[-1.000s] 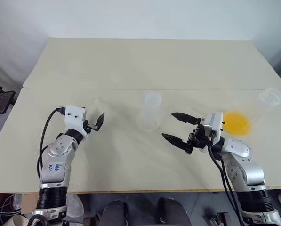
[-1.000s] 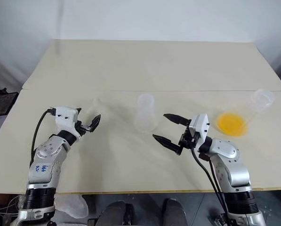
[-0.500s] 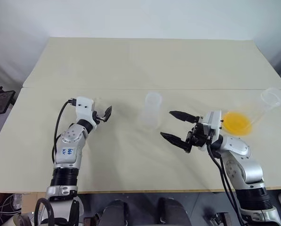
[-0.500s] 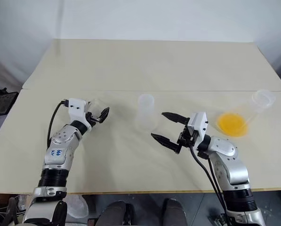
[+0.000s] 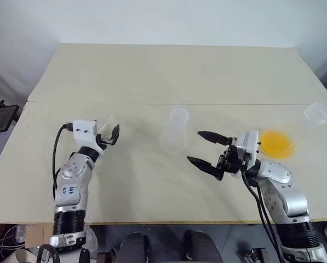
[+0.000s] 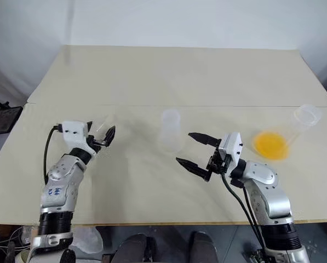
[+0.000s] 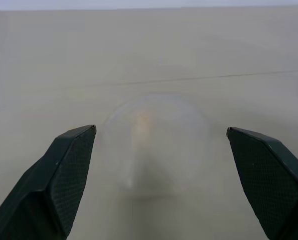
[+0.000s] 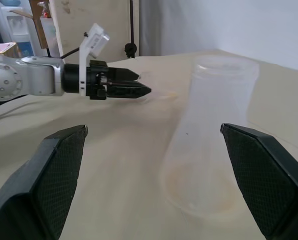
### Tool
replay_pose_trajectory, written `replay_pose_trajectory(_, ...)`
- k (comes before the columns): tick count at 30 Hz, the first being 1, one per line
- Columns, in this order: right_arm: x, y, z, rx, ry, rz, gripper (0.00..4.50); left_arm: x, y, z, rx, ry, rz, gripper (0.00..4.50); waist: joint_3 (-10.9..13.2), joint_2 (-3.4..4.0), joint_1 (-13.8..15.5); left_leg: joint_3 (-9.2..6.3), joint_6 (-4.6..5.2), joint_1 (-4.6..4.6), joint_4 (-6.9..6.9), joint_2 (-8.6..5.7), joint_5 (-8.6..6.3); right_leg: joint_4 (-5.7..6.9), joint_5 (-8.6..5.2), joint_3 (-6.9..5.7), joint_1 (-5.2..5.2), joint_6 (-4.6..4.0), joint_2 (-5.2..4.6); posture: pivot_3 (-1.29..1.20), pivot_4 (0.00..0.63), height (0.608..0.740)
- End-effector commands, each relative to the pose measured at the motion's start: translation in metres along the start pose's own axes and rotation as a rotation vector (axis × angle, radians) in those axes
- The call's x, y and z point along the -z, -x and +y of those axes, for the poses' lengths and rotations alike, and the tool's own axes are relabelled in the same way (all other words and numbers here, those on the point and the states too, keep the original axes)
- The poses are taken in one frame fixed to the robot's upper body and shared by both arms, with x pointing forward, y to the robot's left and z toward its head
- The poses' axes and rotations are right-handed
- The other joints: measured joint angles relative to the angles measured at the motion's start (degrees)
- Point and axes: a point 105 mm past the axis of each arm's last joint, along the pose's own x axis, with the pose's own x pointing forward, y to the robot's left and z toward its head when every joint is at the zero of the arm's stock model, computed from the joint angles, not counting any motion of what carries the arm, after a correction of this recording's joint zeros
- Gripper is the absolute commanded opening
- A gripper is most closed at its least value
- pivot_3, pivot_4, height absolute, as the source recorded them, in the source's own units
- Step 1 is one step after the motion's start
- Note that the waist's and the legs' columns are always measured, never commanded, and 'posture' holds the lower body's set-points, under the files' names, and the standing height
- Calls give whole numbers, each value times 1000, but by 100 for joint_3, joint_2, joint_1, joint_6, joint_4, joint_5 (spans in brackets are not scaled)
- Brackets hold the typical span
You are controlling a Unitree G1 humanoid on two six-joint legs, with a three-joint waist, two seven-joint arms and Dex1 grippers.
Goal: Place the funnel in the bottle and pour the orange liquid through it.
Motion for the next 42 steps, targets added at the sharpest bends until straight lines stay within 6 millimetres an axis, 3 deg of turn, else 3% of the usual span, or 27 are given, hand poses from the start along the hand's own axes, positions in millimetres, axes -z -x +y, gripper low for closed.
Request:
replay_pose_trajectory(1, -9, 1, 5, 1, 18, -30, 4500, -19, 11, 4, 0, -29, -32, 4458, 0, 0, 10, 0, 0, 0, 1, 0, 0, 0, 0, 0, 0, 0, 0, 0, 150, 740)
replay_pose_trajectory(8, -8, 2, 7, 9, 7, -29, 4500, -25, 21, -22, 135, -11, -1, 4458, 0, 0, 12, -1, 0, 0, 1, 1, 0, -1, 0, 3, 1, 0, 0, 0, 150, 740)
replay_pose_trajectory(17, -10, -1, 5, -2, 8, -30, 4500, -8, -22, -17, 69, -37, 24, 4458, 0, 0, 15, 6, 0, 1, 1, -2, 0, -1, 0, 3, 0, 0, 2, 0, 150, 740)
replay_pose_trajectory(22, -11, 0, 3, 6, 18, -28, 4500, -12, -29, -19, 77, -26, -10, 4458, 0, 0, 10, 4, 0, -1, -3, -3, 0, -2, 0, 0, -1, 0, 2, 0, 150, 740)
replay_pose_trajectory(29, -9, -2, 6, 13, 15, -34, 4500, -6, -25, -18, 82, -18, -6, 4458, 0, 0, 7, 3, 0, 0, -1, -3, 0, -2, 0, -1, 0, 0, 2, 0, 150, 740)
replay_pose_trajectory(34, -9, -2, 5, 21, 18, -39, 4500, -17, -5, -27, 147, -29, -53, 4458, 0, 0, 2, 2, 0, -1, -2, -3, 0, -2, 0, 0, -1, 0, 1, 0, 150, 740)
replay_pose_trajectory(39, -9, -1, 4, 31, 24, -43, 4500, -30, 14, -10, 41, -33, -93, 4458, 0, 0, 2, 1, 0, 0, 1, 2, 0, -2, 0, 1, 0, 0, 1, 0, 150, 740)
replay_pose_trajectory(42, -8, -1, 4, 32, 23, -45, 4500, -28, 19, -10, 19, -30, -74, 4458, 0, 0, 17, 1, 0, 0, 1, 2, 0, -1, 0, 3, 0, 0, 0, 0, 150, 740)
